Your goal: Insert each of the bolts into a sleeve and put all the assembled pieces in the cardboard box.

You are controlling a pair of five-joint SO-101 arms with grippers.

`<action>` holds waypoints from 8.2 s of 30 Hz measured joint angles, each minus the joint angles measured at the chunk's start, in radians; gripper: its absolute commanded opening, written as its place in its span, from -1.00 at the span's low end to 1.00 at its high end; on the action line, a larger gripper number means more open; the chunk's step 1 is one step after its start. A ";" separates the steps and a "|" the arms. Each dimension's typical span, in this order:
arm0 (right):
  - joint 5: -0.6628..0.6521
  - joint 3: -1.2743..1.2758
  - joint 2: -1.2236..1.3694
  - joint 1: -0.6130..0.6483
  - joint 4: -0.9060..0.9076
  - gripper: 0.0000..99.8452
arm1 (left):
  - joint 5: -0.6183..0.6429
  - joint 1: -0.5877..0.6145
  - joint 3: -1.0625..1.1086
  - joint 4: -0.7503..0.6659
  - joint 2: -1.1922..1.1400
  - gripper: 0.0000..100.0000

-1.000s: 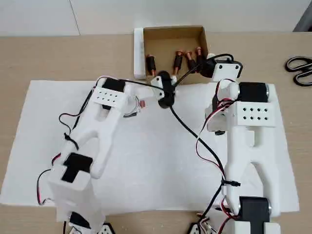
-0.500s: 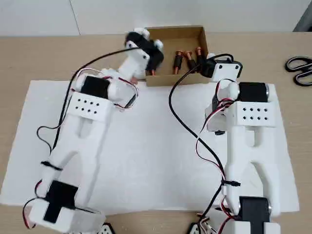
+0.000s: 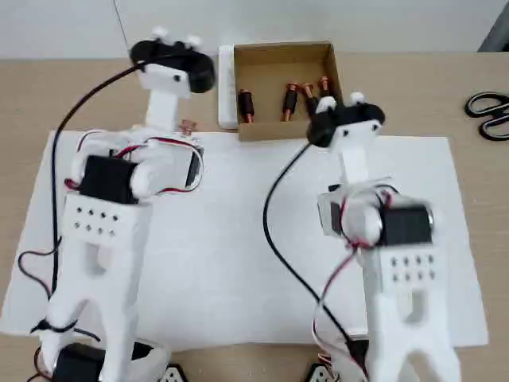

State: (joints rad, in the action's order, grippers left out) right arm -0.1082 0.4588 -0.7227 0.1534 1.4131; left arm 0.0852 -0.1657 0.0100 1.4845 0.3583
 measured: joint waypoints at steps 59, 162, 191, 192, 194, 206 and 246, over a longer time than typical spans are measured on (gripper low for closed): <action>0.198 1.217 -1.057 0.189 -0.868 -0.99 | 0.427 -0.140 0.284 -0.496 0.118 -0.99; 0.226 1.217 -1.056 0.456 -0.841 -0.99 | 0.287 -0.362 1.065 -0.747 0.664 -0.99; 0.227 1.217 -1.056 0.436 -0.841 -0.99 | 0.270 -0.279 0.738 -0.399 0.661 -0.75; 0.227 1.217 -1.056 0.436 -0.841 -0.99 | 0.270 -0.252 0.717 -0.377 0.661 -0.75; 0.227 1.217 -1.056 0.422 -0.841 -0.99 | 0.270 -0.173 0.687 -0.341 0.663 -0.75; 0.061 0.957 -0.890 0.253 -0.907 -0.99 | 0.273 0.170 0.839 -0.275 0.663 -0.75; 0.097 -1.063 1.583 0.091 -1.097 -0.98 | 0.273 0.178 0.927 -0.275 0.663 -0.75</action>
State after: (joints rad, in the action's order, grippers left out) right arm -0.0115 -0.6045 0.8608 0.2440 0.3161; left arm 0.3583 0.0123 0.9367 1.2098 1.0211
